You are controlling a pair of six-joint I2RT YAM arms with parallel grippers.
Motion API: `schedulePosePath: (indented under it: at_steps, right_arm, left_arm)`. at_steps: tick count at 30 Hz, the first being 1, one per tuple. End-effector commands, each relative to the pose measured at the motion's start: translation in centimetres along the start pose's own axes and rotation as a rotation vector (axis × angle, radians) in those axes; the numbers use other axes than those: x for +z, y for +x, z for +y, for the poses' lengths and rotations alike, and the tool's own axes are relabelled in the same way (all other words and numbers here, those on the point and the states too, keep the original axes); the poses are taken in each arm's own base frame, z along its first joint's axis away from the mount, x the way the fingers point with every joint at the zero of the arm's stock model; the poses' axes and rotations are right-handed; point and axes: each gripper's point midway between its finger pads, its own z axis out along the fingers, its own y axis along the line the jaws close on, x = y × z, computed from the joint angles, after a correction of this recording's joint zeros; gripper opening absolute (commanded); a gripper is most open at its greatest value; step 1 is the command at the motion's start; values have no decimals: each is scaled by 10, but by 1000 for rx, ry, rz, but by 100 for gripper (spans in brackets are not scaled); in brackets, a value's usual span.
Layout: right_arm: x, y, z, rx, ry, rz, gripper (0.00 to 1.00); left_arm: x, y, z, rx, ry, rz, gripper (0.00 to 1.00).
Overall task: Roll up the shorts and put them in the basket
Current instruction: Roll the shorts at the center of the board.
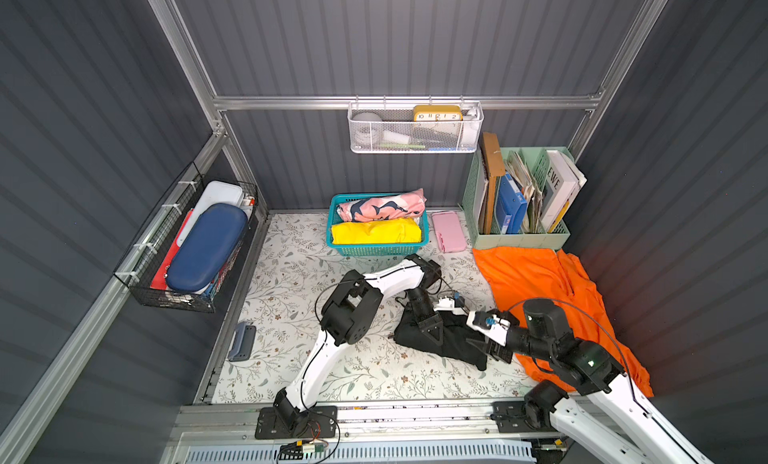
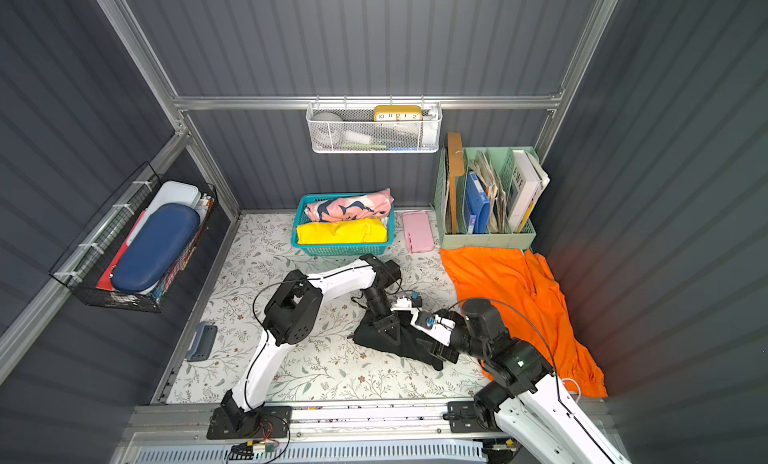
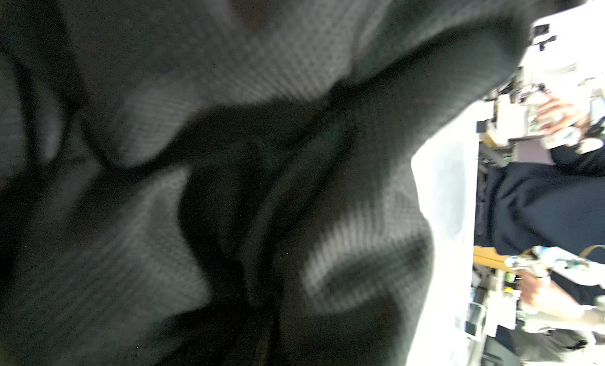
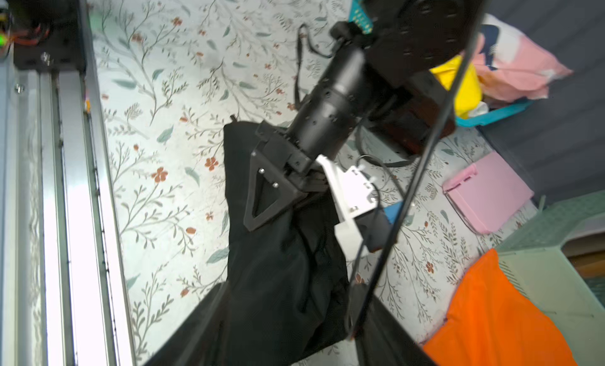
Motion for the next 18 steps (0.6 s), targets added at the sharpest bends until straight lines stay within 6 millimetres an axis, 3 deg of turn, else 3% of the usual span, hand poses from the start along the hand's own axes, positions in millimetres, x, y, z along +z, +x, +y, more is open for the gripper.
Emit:
schedulePosePath:
  at_steps: [1, 10, 18]
  right_arm:
    - [17, 26, 9, -179, -25, 143, 63]
    - [73, 42, 19, -473, 12, 254, 65]
    - [91, 68, 37, -496, -42, 331, 66]
  left_arm:
    - [9, 6, 13, -75, 48, 7, 33]
    - [9, 13, 35, -149, 65, -7, 35]
    - [12, 23, 52, -201, 50, 10, 36]
